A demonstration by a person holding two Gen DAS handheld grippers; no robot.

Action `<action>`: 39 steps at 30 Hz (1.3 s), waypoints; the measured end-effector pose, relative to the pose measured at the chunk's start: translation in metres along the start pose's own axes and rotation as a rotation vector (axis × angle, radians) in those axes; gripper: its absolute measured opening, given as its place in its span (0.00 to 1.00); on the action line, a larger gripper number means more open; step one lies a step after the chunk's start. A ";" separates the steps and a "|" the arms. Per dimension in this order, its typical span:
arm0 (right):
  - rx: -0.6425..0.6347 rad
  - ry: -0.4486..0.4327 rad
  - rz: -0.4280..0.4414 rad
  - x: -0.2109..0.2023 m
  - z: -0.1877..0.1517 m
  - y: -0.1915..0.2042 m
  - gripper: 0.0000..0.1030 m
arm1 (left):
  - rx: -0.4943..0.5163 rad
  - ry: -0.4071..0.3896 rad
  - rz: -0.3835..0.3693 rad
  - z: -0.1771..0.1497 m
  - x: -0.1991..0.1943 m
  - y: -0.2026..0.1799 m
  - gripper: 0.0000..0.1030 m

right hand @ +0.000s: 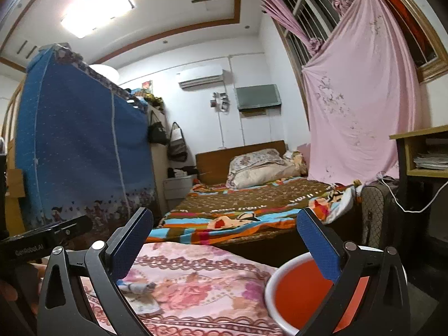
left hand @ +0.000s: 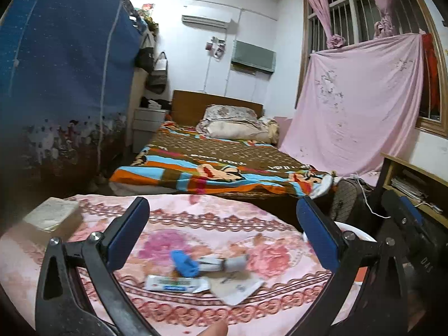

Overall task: Collect trash
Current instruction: 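Move both open tools back toward the trash on the bedspread, then grasp the grey rolled cloth with the right tool while the left tool grasps the toothpaste tube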

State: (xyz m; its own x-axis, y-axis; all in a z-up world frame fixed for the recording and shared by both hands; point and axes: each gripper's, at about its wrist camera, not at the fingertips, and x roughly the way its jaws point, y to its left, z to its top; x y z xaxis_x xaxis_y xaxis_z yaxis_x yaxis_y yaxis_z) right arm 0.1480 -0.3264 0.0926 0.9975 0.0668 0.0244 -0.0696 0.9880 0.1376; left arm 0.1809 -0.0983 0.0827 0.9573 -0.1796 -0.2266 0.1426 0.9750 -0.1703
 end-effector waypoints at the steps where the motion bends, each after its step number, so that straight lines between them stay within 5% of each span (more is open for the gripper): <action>1: -0.005 -0.002 0.008 0.000 0.000 0.003 1.00 | -0.003 -0.004 0.009 0.000 -0.003 0.004 0.89; 13: -0.046 0.003 0.110 0.003 -0.009 0.044 1.00 | 0.027 -0.014 0.101 -0.009 -0.027 0.055 0.89; 21: -0.108 0.090 0.137 0.019 -0.021 0.066 1.00 | 0.024 0.080 0.111 -0.023 -0.018 0.079 0.89; 28: -0.144 0.267 0.156 0.049 -0.035 0.073 1.00 | -0.002 0.222 0.070 -0.031 0.007 0.082 0.86; 39: -0.102 0.524 0.256 0.092 -0.058 0.078 0.64 | -0.044 0.481 -0.048 -0.054 0.051 0.085 0.32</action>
State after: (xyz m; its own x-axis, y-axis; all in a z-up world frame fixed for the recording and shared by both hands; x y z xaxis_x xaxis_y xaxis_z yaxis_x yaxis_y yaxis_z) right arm 0.2355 -0.2348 0.0486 0.8251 0.3392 -0.4518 -0.3334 0.9379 0.0952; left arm 0.2283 -0.0318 0.0053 0.7234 -0.2742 -0.6336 0.1626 0.9596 -0.2296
